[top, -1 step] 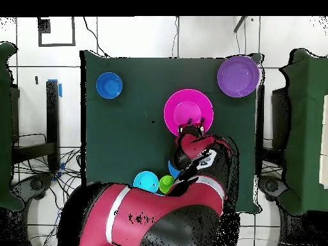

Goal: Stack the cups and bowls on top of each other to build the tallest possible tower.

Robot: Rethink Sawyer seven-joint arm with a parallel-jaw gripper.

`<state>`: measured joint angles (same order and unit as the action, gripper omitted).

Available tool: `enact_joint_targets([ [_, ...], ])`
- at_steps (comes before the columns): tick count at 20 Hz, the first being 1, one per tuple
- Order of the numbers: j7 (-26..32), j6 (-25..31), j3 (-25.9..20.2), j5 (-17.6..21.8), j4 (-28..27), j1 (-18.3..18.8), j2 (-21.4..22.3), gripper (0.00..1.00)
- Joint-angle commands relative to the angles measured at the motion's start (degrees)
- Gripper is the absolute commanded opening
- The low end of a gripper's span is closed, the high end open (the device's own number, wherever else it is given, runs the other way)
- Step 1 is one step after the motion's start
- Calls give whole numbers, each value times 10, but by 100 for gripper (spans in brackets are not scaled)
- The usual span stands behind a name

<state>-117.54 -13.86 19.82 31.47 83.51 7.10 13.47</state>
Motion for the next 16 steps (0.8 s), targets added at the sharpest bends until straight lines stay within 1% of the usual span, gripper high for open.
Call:
enact_joint_targets([
  [1, -75, 27, -44, -29, 35, 2, -11, 100],
  [2, -78, 27, -42, -34, 38, 0, -12, 100],
  [6, -89, 24, -6, -72, 45, -36, -20, 100],
  [11, -77, 30, 3, -81, 49, -42, -13, 100],
  [14, -60, 47, -21, -63, 52, -20, 6, 100],
  [16, -44, 73, -56, -39, 59, 10, 33, 100],
])
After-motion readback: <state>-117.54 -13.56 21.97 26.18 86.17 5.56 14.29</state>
